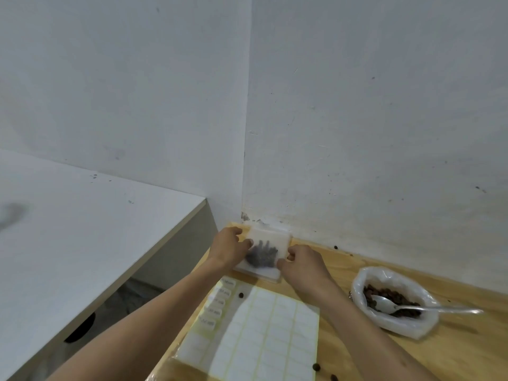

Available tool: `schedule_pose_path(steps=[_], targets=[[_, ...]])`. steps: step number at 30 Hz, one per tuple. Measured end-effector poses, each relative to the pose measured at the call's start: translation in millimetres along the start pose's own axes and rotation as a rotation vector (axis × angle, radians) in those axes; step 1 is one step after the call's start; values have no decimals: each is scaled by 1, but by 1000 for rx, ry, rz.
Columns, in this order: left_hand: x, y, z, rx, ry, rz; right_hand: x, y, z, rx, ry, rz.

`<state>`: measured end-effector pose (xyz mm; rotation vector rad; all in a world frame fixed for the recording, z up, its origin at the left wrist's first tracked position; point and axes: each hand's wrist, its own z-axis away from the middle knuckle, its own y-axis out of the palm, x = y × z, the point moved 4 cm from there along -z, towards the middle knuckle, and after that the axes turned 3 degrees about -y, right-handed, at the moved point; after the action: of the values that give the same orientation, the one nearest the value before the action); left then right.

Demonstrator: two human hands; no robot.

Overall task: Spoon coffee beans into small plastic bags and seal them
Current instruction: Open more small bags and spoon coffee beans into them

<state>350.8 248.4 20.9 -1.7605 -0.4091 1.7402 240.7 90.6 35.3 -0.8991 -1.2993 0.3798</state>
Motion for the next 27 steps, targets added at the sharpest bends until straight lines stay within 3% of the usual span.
schedule_pose_path(steps=[7, 12, 18, 22, 27], targets=[[-53, -5, 42, -132, 242, -6, -7, -74, 37, -90, -37, 44], [-116, 37, 97, -83, 449, 116, -39, -151, 92, -218, 11, 49], [-184, 129, 176, 231, 699, 124, -112, -233, 171, -413, 128, 87], [-210, 199, 216, 462, 738, -26, -174, -249, 220, -351, 341, 256], [-212, 276, 251, 714, 713, -375, -237, -228, 268, -153, 613, 393]])
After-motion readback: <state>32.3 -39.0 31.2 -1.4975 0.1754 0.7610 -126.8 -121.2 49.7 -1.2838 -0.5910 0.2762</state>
